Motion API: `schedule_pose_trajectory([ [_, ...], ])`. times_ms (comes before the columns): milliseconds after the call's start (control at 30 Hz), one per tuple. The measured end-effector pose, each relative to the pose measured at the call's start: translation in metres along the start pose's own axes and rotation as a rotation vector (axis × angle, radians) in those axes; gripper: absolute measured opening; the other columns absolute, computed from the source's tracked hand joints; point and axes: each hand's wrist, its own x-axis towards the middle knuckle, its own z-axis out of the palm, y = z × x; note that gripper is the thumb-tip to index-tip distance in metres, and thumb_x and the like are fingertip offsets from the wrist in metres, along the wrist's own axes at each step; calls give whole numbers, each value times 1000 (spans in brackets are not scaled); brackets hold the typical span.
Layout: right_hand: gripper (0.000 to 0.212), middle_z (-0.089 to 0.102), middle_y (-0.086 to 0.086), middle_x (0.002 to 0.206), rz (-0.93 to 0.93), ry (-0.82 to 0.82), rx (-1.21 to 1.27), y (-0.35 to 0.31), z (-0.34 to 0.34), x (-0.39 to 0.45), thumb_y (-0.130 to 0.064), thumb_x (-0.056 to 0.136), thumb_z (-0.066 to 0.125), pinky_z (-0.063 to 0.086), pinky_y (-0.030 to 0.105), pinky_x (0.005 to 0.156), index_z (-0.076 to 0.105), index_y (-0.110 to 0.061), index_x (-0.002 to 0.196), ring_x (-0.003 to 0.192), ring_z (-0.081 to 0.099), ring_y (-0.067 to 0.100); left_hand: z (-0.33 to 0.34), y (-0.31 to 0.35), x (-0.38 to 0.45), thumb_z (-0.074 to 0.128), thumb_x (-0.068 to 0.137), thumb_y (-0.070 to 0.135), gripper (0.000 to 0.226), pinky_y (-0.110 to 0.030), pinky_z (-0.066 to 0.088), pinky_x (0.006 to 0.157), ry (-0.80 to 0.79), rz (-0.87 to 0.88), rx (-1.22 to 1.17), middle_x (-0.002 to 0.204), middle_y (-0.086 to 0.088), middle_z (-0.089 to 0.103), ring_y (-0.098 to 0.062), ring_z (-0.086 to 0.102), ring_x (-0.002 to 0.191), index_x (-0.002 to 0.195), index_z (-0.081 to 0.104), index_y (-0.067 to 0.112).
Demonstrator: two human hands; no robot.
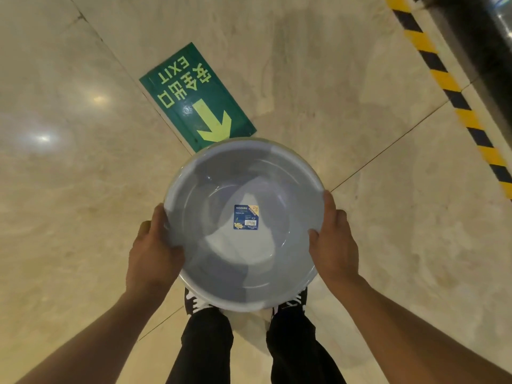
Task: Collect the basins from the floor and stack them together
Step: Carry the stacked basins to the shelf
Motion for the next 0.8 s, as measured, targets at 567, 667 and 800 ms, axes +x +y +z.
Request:
schedule_pose_trajectory([
  [567,99,38,0,149,89,-19,397,16,15,26,-35,84,74,53,41,87,3,-55,149,117,56,24,20,-39,20,78,76,48,108,-54,55,84,-103,-90,-303,149,-5,43,-40,59,114,149,-1,56],
  [667,93,57,-24,121,126,-33,583,25,28,30,-33,85,73,53,10,61,9,-58,148,92,64,-3,31,-41,26,79,78,37,104,-55,57,83,-150,-44,-486,143,7,46,-32,57,116,150,6,53],
  [800,89,50,-50,103,148,-46,670,32,36,35,-23,87,72,43,0,54,16,-52,149,88,55,-24,37,-43,30,75,70,24,97,-49,58,84,-119,99,-603,138,7,47,-20,52,122,150,24,40],
])
